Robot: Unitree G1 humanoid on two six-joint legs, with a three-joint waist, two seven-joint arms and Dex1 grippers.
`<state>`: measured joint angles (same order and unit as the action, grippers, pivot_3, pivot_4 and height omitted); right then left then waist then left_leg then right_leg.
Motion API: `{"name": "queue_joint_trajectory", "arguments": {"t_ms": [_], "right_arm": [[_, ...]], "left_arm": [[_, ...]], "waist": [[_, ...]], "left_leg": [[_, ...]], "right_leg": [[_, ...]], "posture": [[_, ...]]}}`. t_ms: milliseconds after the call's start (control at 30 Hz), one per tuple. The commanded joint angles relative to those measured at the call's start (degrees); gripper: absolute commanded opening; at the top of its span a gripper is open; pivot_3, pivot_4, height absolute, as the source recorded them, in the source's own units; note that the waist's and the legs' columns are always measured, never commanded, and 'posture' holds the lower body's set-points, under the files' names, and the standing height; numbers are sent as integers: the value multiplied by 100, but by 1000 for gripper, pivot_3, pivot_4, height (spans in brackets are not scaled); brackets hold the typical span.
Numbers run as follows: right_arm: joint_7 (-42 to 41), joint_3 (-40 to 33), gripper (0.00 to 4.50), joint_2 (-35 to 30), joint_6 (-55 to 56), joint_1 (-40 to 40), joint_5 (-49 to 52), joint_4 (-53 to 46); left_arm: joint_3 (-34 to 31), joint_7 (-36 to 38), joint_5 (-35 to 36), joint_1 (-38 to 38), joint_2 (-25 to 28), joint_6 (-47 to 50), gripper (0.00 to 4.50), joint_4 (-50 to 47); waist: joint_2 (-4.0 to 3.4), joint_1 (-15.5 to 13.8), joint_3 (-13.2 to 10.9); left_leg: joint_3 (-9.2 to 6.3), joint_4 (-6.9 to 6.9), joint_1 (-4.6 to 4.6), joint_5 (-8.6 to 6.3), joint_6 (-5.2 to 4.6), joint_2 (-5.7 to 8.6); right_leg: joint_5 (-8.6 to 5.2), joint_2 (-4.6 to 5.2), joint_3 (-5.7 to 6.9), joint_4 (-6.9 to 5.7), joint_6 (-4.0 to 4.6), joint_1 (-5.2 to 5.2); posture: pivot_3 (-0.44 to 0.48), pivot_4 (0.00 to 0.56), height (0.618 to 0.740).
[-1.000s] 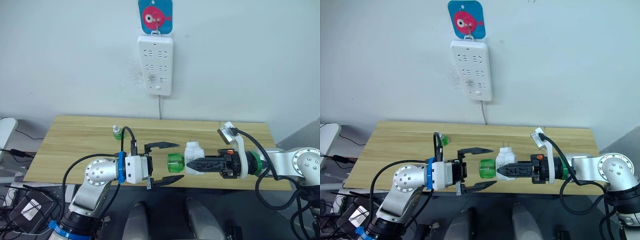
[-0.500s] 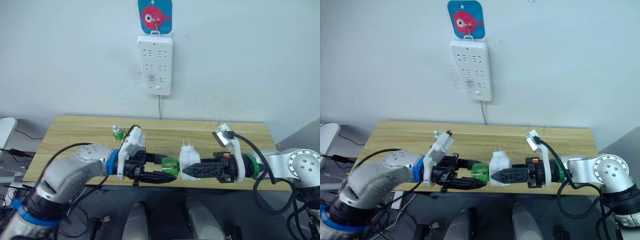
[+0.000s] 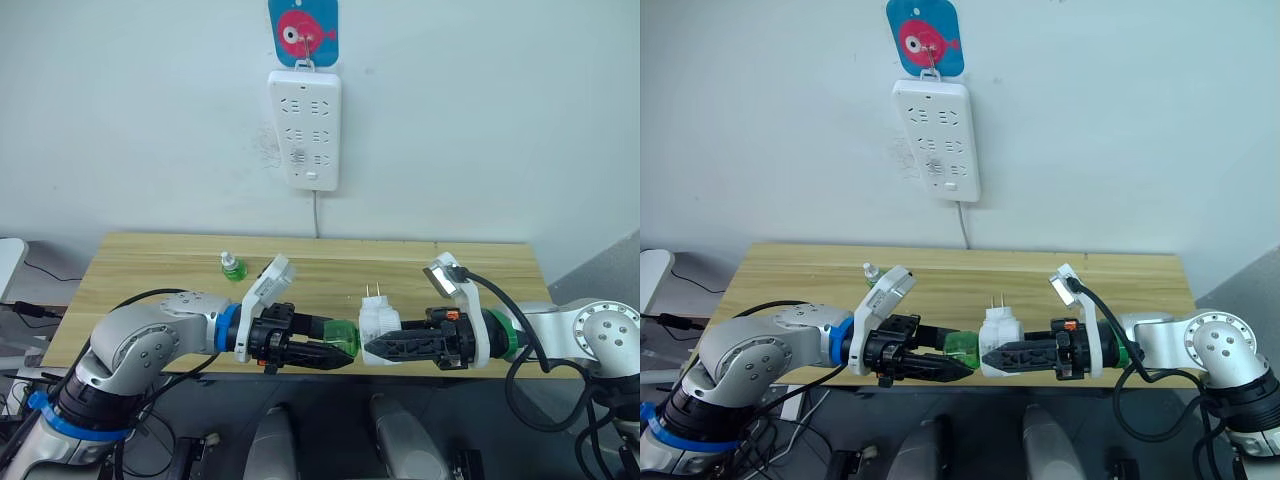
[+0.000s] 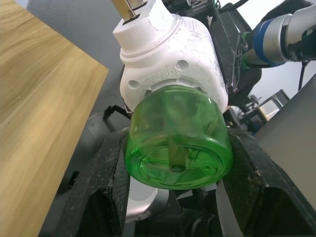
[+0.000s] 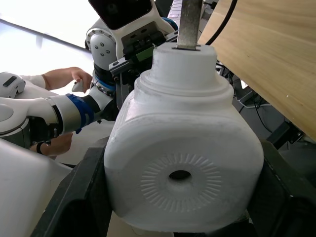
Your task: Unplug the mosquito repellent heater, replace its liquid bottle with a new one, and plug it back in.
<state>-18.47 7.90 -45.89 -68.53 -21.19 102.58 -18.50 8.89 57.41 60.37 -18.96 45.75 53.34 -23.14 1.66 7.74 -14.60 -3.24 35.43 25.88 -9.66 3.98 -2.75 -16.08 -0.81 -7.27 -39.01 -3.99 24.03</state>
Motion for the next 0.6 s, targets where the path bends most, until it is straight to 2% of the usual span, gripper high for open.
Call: {"name": "queue_joint_trajectory", "arguments": {"t_ms": [33,67,233,300,367,500,600], "right_arm": [[43,-205,3061,-128,17,14,27,-8],[46,-204,3061,-134,21,14,39,-3],[60,-205,3061,-174,27,3,104,36],[94,-214,3061,-178,42,6,147,59],[178,-221,3061,-168,83,10,256,98],[219,-241,3060,-152,105,32,263,89],[252,-238,3060,-137,117,30,277,84]], "left_arm": [[-254,-144,-180,4,-80,-102,2257,-107],[-211,-118,-360,-2,-87,-236,2257,-99],[-22,276,-1449,258,-88,-1356,3912,-218],[181,629,-2238,552,94,-2227,4500,-234],[251,886,-2865,853,136,-3111,4500,-118],[100,534,-4168,1356,-465,-5653,4500,542],[-59,391,-4447,1588,-923,-6939,4500,810]], "waist": [[0,-1,0],[0,-1,0],[0,-25,0],[0,-21,0],[0,-19,0],[0,-68,0],[0,-101,0]], "left_leg": [[1,0,0,0,0,0],[2,1,0,0,0,0],[6,0,0,0,0,1],[7,-3,0,0,0,0],[10,-15,-2,0,0,0],[10,-25,-3,0,0,0],[17,-25,-2,0,0,1]], "right_leg": [[0,0,-1,0,0,-1],[0,1,-2,0,0,-1],[0,1,-5,1,1,1],[0,1,-6,1,1,2],[-1,1,-8,2,3,5],[-7,5,-6,4,14,7],[-7,9,-9,7,14,6]], "posture": [[-160,251,736],[-159,252,736],[-162,254,736],[-163,254,736],[-165,254,736],[-170,251,736],[-174,251,736]]}}
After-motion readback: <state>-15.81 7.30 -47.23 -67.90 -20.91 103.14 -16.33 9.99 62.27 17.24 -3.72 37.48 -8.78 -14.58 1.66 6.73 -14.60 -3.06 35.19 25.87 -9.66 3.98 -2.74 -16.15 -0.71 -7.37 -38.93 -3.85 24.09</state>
